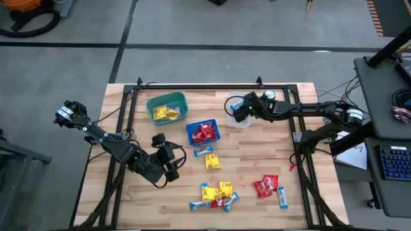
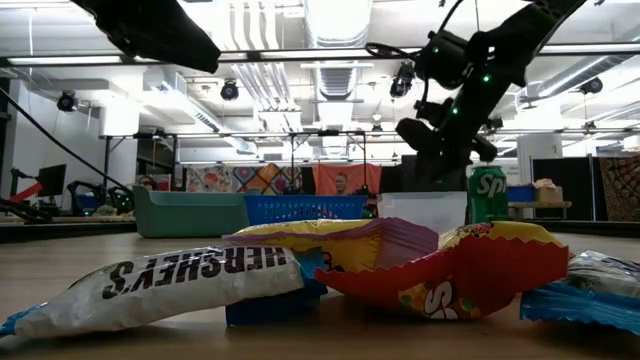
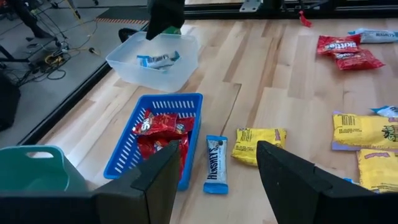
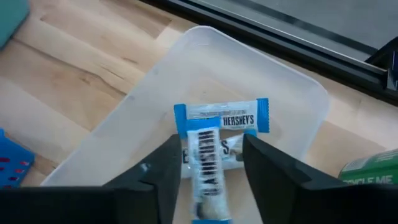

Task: Sort candy
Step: Put the sour patch candy into the blue green bin

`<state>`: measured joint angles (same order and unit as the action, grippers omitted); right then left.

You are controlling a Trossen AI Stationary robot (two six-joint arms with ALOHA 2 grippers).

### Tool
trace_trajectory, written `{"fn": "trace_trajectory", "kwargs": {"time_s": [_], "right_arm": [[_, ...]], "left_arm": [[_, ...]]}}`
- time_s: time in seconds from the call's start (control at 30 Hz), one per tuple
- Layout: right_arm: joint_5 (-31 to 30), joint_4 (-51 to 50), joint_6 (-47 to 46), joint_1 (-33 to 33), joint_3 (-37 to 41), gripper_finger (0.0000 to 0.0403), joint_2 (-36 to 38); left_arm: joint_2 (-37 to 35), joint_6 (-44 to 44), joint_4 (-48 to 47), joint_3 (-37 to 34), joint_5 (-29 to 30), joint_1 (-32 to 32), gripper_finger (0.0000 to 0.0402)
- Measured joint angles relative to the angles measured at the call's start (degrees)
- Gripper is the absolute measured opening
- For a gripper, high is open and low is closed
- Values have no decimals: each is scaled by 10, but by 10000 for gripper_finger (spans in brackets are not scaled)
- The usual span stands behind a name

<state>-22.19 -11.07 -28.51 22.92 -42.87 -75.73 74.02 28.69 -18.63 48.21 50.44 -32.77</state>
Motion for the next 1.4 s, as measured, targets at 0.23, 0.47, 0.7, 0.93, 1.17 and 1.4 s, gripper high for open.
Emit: {"fn": "trace_trajectory", "kwargs": {"time_s": [0.23, 0.47, 0.7, 0.93, 1.17, 1.4], "right_arm": [[104, 2, 1, -24, 0, 193, 51], [204, 2, -12, -118, 0, 186, 93], [210, 1, -30, -231, 0, 175, 100], [209, -15, -6, -319, 0, 173, 98], [212, -40, 15, -384, 0, 171, 98], [211, -38, -8, -411, 0, 171, 98]], "left_arm": [[2, 42, 3, 0, -49, 0, 196], [39, 50, 39, 0, -115, -2, 196], [110, 2, 97, 8, -156, -3, 196], [200, -115, 213, 8, -212, -7, 196], [278, -207, 315, 9, -260, -7, 196], [306, -276, 327, 21, -286, -10, 196]]}}
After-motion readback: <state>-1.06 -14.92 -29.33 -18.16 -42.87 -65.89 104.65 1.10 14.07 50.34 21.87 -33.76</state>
